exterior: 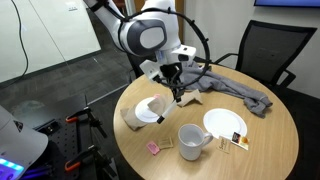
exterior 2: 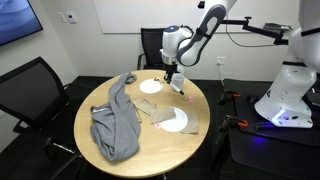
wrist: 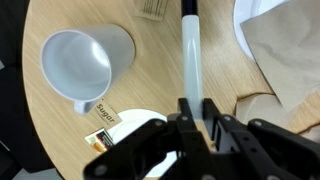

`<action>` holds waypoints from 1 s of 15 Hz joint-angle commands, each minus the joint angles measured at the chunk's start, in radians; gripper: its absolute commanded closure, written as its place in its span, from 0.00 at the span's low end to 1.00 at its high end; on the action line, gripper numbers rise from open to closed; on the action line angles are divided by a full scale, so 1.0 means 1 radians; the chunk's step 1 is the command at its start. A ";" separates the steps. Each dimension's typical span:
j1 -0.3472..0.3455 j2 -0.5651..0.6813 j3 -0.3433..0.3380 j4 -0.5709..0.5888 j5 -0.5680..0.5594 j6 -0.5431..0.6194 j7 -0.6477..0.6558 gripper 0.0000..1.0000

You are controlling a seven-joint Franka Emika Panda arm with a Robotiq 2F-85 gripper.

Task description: Take the marker out of the cup and put it on the table

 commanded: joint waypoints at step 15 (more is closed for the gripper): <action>-0.065 0.146 0.057 0.116 0.187 0.035 -0.234 0.54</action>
